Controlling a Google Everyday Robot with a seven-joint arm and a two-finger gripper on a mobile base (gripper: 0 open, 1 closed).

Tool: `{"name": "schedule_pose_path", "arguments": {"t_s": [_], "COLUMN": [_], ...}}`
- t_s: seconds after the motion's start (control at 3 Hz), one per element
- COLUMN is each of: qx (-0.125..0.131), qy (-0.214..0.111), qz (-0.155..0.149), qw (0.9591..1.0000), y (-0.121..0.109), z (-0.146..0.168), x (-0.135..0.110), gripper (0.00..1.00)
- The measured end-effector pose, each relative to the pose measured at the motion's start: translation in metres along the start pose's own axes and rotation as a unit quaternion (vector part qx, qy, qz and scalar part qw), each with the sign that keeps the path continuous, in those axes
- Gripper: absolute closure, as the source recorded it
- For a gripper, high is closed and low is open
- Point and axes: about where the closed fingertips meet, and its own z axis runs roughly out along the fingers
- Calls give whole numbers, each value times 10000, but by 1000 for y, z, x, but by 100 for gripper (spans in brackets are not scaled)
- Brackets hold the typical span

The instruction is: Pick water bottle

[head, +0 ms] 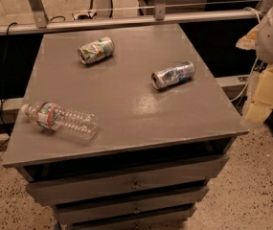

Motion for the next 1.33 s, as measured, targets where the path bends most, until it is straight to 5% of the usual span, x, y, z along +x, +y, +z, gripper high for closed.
{"name": "schedule_pose_path", "arguments": {"t_s": [0.33,0.67,1.33], "qx": [1,5,-80], "qy": [0,-276,-1190], "qz": [0,7,23], "qw": [10000,9996,9929], "y": [0,-13,-37], "z": [0,14,54], "x": [0,-29,-142], "gripper": [0,0,0]}}
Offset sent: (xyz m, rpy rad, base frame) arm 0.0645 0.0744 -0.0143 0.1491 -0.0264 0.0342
